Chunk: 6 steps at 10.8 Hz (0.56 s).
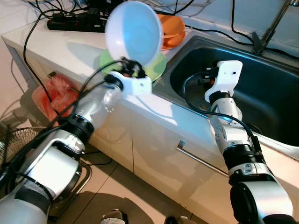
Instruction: Kitchen organization
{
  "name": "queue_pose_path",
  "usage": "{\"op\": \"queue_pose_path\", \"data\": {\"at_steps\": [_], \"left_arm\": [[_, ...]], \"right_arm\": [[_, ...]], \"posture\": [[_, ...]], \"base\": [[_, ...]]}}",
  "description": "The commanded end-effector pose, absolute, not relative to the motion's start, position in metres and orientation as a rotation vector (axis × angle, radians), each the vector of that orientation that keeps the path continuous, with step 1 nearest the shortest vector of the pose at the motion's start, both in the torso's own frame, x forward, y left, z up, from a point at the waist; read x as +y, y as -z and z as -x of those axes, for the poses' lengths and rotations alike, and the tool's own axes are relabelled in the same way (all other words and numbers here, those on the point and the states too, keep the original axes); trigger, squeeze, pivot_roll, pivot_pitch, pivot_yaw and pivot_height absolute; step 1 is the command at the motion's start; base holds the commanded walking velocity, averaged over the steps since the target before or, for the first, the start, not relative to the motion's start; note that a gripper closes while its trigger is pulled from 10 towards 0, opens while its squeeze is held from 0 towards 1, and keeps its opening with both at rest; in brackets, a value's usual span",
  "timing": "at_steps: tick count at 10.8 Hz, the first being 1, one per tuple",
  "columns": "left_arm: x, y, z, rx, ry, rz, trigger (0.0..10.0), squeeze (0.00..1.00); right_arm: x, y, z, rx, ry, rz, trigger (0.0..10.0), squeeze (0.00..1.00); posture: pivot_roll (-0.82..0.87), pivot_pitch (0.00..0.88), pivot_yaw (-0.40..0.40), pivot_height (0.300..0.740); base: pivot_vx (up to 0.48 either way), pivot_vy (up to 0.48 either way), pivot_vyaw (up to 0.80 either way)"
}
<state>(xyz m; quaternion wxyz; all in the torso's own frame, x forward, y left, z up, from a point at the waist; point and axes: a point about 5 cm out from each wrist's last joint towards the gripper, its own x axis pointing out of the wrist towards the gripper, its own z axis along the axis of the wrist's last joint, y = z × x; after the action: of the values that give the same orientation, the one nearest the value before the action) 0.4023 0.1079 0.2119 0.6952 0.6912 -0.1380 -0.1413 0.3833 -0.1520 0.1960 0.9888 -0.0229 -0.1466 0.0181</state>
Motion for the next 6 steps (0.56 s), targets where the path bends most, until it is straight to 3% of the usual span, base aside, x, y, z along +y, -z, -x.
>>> {"op": "queue_pose_path", "data": {"at_steps": [1,6], "left_arm": [[0.102,-0.211,-0.401,-0.341,0.339,-1.561,10.0,0.00],[0.097,-0.220,-0.408,-0.336,0.320,-1.617,10.0,0.00]], "right_arm": [[-0.153,-0.212,-0.385,-0.348,-0.059,0.057,10.0,0.00],[-0.153,-0.251,-0.381,-0.433,-0.115,-0.001,10.0,0.00]], "posture": [[0.05,0.000,-0.018,0.740],[0.03,0.000,-0.011,0.740]], "base": [[0.000,0.000,0.00],[0.000,0.000,0.00]]}}
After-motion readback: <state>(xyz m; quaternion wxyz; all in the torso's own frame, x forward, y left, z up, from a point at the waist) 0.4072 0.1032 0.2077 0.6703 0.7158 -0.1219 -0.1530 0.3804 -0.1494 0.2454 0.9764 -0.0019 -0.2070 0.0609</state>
